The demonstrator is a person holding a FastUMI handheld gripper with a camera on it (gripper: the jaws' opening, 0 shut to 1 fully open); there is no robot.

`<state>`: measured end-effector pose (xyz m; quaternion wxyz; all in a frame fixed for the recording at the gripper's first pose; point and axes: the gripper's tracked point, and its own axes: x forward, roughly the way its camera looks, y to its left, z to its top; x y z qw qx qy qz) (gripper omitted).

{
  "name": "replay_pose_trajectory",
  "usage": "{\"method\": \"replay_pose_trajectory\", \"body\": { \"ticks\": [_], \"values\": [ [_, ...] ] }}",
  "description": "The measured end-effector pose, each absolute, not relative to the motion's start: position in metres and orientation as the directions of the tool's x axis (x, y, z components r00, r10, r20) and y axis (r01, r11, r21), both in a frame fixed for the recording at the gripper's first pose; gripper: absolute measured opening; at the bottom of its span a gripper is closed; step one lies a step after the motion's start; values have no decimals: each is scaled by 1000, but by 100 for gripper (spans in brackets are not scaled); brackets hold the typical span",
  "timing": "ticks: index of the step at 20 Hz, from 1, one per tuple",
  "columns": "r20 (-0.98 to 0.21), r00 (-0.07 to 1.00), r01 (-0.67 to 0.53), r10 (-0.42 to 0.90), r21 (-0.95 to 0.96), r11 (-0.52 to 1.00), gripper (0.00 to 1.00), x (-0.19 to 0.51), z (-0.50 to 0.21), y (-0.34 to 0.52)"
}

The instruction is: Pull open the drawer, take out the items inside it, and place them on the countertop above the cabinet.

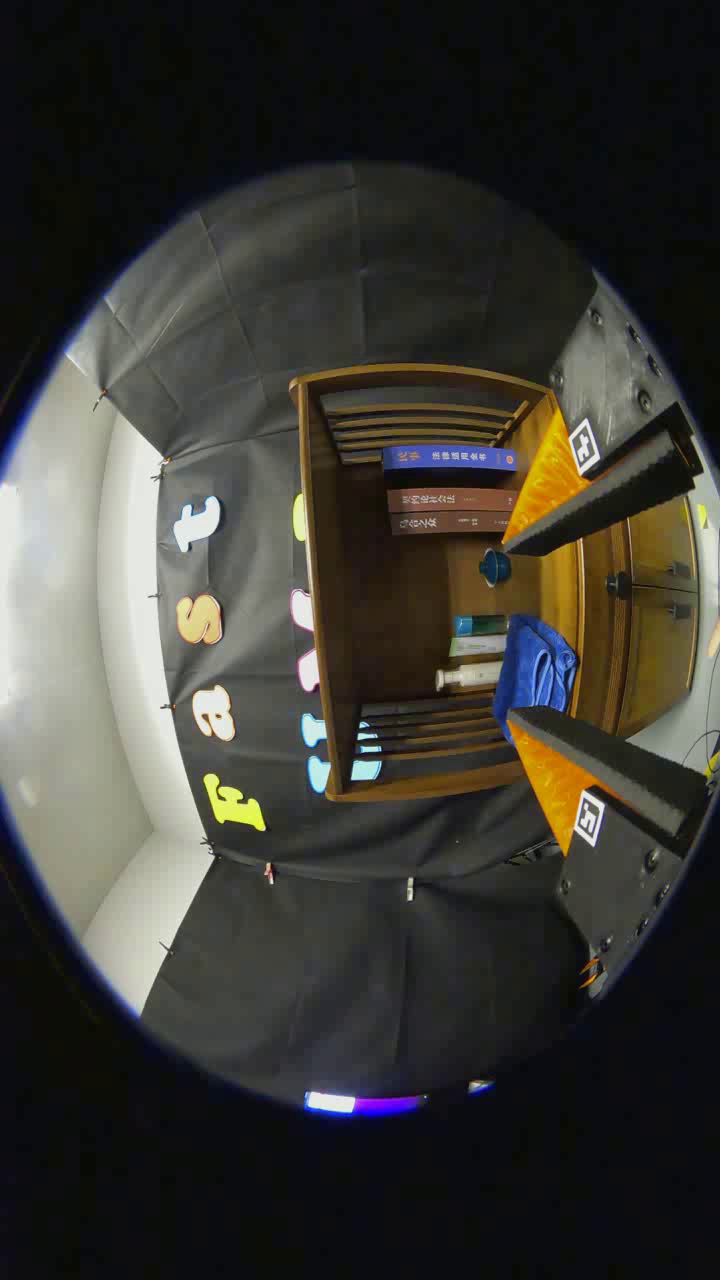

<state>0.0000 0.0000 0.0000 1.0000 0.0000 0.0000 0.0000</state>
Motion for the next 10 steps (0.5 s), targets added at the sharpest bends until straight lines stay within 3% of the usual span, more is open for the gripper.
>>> {"method": "replay_pose_trajectory", "body": {
  "ticks": [10],
  "values": [
    [-36,999,8,-9,-26,1000,99,16,-10,-1]
  ]
}}
